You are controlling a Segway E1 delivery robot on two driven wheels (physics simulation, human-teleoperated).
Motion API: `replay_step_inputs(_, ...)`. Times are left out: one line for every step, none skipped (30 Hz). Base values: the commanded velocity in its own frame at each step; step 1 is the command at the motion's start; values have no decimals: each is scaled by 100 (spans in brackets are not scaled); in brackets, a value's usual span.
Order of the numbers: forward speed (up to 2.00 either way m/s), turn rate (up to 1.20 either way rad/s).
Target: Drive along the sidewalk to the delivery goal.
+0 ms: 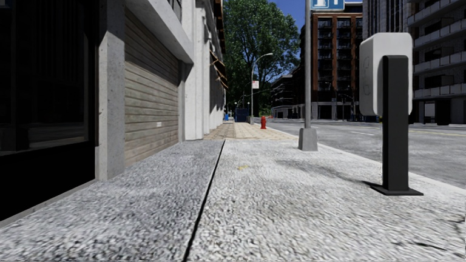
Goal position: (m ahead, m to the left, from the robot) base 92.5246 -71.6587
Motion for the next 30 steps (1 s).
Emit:
replay_step_inputs(200,0)
replay_step_inputs(200,0)
replay_step_inputs(200,0)
replay_step_inputs(200,0)
replay_step_inputs(200,0)
replay_step_inputs(200,0)
replay_step_inputs(200,0)
replay_step_inputs(200,0)
replay_step_inputs(200,0)
replay_step_inputs(200,0)
replay_step_inputs(200,0)
replay_step_inputs(200,0)
replay_step_inputs(200,0)
replay_step_inputs(200,0)
replay_step_inputs(200,0)
replay_step_inputs(200,0)
replay_step_inputs(200,0)
replay_step_inputs(200,0)
replay_step_inputs(200,0)
replay_step_inputs(200,0)
replay_step_inputs(200,0)
replay_step_inputs(200,0)
replay_step_inputs(200,0)
replay_step_inputs(200,0)
replay_step_inputs(200,0)
replay_step_inputs(200,0)
replay_step_inputs(200,0)
replay_step_inputs(200,0)
replay_step_inputs(200,0)
replay_step_inputs(200,0)
